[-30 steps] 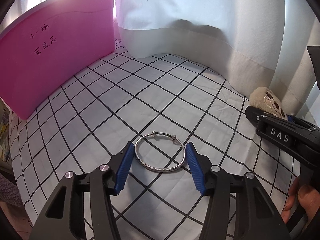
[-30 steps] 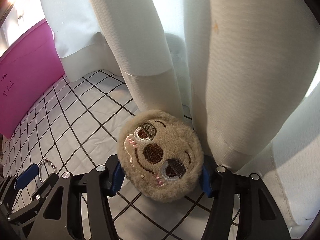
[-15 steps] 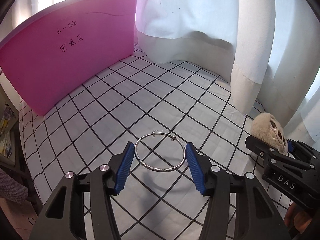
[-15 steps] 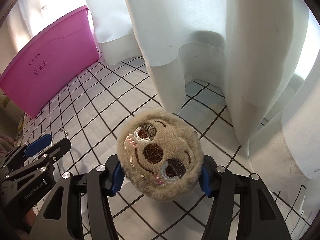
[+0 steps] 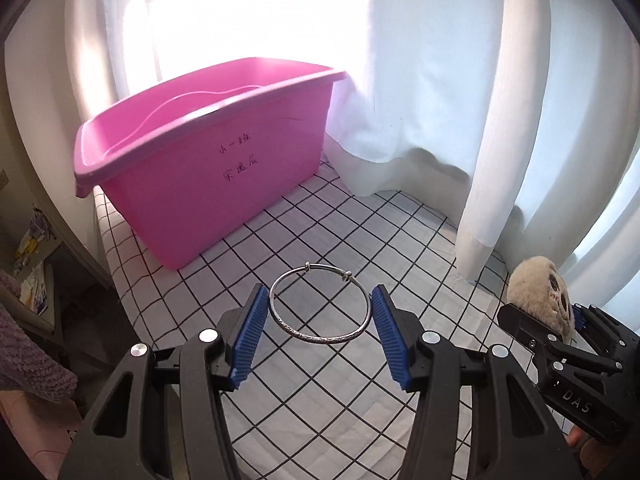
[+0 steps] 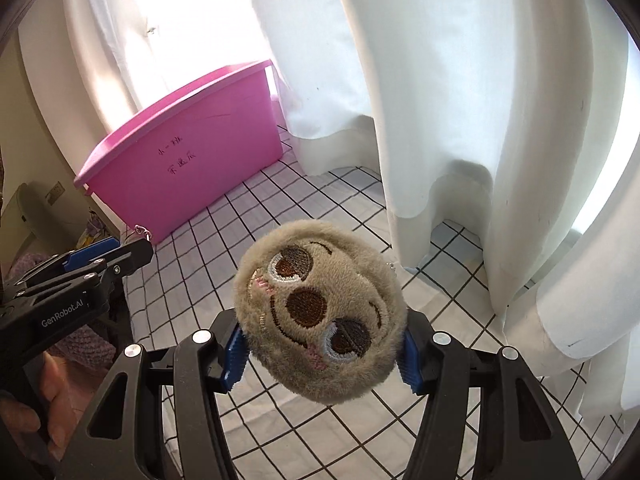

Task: Organize jewelry
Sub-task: 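Carry the bangle and sloth toy over the pink tub with both tools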

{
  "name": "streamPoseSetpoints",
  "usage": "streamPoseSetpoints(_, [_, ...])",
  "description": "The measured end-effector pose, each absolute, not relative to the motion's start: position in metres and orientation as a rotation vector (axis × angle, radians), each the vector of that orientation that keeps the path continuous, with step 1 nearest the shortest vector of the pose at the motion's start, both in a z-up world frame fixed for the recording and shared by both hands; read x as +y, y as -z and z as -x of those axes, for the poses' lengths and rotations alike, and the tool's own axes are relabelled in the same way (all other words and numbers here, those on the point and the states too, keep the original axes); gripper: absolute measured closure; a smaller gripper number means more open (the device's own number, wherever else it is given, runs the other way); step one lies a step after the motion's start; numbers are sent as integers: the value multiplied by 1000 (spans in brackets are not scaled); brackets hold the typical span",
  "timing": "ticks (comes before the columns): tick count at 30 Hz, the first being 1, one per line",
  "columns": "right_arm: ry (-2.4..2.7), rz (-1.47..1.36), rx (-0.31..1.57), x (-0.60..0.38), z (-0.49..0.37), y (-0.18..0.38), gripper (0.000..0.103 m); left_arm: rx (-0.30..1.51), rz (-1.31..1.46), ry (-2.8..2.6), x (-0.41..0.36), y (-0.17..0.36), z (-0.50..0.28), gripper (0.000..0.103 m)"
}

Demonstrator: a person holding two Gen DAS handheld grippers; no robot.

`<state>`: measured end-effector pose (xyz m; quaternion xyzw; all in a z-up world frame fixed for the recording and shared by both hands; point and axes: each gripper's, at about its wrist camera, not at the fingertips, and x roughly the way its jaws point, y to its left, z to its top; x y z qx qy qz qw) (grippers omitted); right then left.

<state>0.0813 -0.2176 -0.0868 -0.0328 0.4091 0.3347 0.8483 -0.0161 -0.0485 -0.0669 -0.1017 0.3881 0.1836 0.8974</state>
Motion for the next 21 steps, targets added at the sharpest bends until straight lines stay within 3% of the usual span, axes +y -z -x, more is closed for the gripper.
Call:
streamPoseSetpoints(8, [-745,40,744,-174,-81,14,45,672,226,-427,20,-6,28,51])
streamPoseSetpoints(21, [-706,-4,669,-4,-127,-43,45,659,187,-344,201,-33,-43,51])
